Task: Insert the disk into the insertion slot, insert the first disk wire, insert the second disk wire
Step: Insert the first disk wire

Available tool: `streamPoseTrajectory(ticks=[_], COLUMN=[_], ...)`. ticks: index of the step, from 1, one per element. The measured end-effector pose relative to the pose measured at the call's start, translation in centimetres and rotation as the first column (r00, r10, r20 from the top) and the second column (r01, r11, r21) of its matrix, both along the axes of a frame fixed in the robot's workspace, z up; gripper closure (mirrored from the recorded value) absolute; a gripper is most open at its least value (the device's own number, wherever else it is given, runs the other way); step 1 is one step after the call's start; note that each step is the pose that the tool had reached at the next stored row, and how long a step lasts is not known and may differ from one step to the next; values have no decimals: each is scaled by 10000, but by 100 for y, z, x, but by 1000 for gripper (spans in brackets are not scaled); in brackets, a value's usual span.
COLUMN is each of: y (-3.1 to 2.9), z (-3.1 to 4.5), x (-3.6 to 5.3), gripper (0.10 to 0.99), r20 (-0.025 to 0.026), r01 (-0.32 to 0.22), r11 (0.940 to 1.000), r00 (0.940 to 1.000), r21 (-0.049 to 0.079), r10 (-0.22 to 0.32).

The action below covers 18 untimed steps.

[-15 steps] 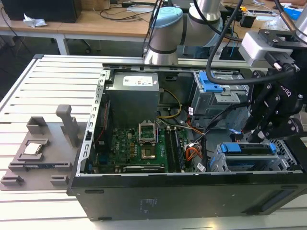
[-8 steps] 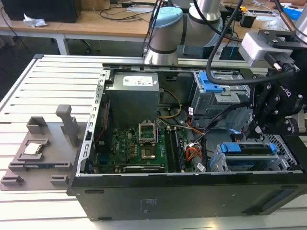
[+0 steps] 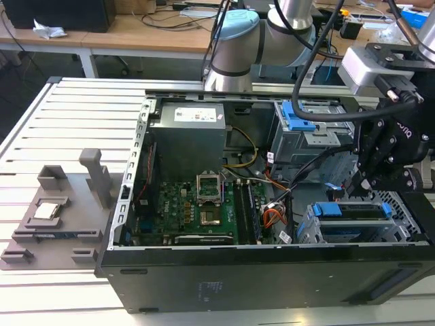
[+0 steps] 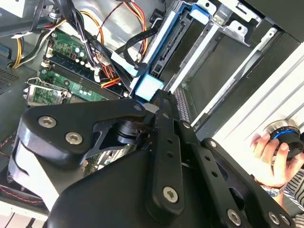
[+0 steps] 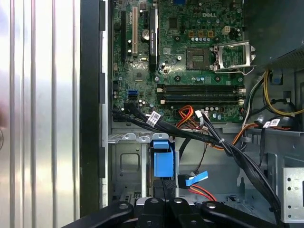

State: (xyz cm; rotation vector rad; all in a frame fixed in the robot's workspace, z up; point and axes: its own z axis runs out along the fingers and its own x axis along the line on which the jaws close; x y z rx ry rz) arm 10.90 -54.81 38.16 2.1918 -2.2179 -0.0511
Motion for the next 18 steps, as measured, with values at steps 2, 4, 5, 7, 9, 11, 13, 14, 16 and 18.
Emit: streamPoseTrajectory(ticks=[2, 4, 5, 7, 9, 11, 13, 14, 16, 18], y=[3, 25, 43, 125, 240, 300, 346, 357, 375, 378], z=[-18, -22, -25, -26, -29, -40, -46, -49, -56, -65], x=[64, 161, 191, 271, 345, 390, 440, 474, 575, 619], gripper=[980, 980, 980, 980, 980, 980, 980, 980, 980, 980], r20=[-1, 0, -1, 0, 0, -1, -1, 0, 0, -1], r01=[1, -1, -1, -1, 0, -1, -1, 0, -1, -2], r11=[10000, 10000, 10000, 10000, 10000, 10000, 10000, 10000, 9999, 9999], r00=[10000, 10000, 10000, 10000, 10000, 10000, 10000, 10000, 10000, 10000], r21=[1, -3, -5, -22, -30, -33, -45, -57, -103, -122], r10=[-1, 1, 1, 1, 0, 1, 1, 0, 1, 2])
